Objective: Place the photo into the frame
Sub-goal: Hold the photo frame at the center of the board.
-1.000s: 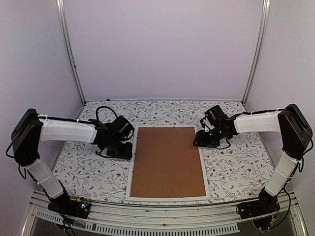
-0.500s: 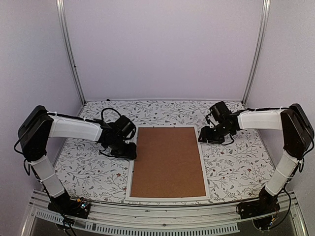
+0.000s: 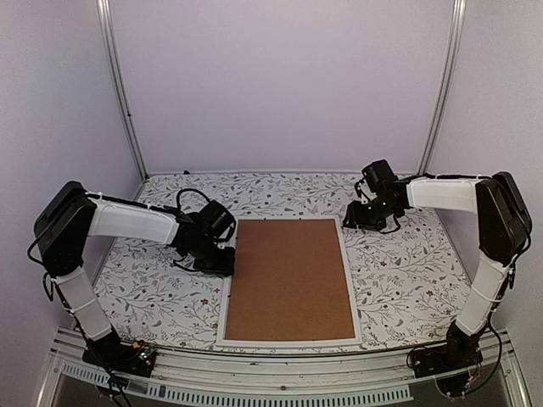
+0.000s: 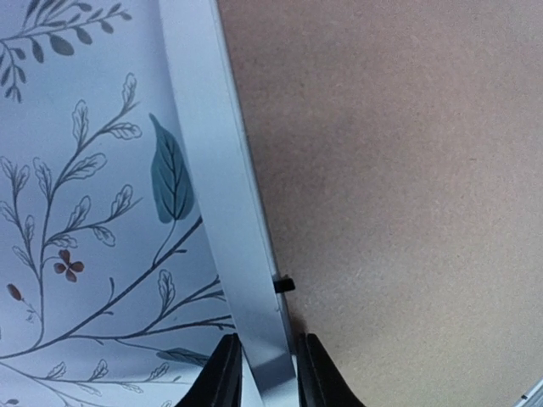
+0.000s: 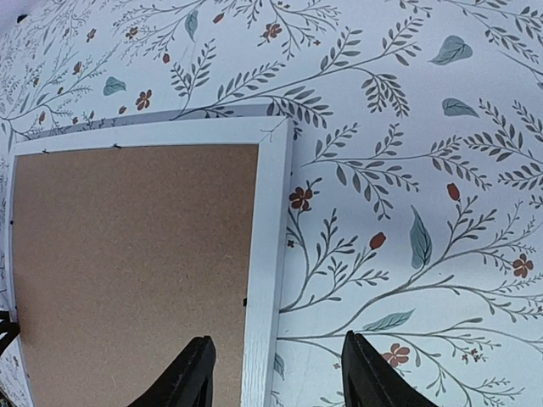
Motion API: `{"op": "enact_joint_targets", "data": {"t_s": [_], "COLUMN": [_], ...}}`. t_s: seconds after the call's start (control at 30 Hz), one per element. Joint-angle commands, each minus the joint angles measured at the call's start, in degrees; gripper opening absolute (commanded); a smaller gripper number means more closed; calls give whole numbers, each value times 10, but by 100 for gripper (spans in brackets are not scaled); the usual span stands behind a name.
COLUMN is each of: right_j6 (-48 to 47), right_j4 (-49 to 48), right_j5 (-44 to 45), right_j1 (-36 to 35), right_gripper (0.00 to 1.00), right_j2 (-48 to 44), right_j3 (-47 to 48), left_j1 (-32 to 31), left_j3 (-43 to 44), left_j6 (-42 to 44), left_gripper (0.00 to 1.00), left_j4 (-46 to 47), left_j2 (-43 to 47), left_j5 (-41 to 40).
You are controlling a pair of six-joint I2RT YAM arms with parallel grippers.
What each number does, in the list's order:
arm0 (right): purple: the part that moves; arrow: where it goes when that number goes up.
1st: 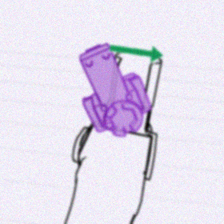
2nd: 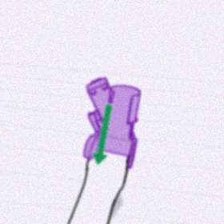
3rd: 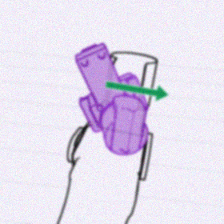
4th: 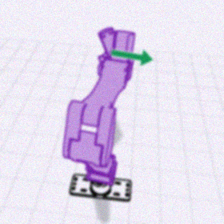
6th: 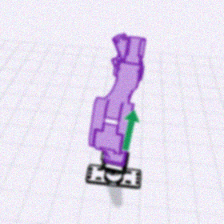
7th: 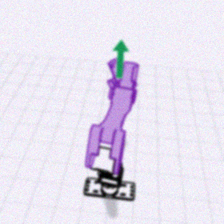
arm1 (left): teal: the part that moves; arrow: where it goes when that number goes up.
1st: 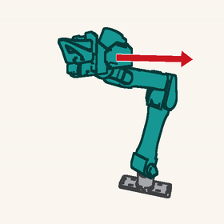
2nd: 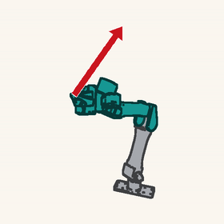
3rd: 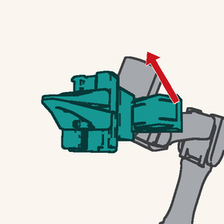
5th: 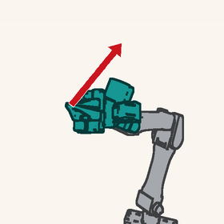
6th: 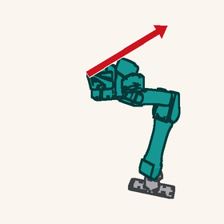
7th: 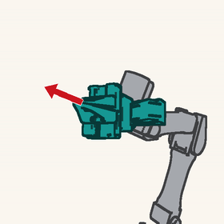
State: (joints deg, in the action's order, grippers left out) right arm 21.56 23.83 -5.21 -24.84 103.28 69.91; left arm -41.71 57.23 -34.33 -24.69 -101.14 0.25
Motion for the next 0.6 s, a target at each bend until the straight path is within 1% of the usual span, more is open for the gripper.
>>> {"op": "enact_joint_targets", "data": {"t_s": [0.0,0.3,0.57], "right_j6": [-17,-27,-27], "right_j4": [18,23,17], "right_j5": [1,-7,-14], "right_j1": [2,2,1], "right_gripper": [53,49,48], "right_j2": [43,95,109], "right_j3": [30,51,44], "left_j1": [4,3,3], "left_j3": [-8,-11,-11], "left_j6": [-1,-1,1], "left_gripper": [22,21,21], "left_j4": [7,8,9], "left_j2": [-3,-4,-5], "left_j5": [5,5,5]}}
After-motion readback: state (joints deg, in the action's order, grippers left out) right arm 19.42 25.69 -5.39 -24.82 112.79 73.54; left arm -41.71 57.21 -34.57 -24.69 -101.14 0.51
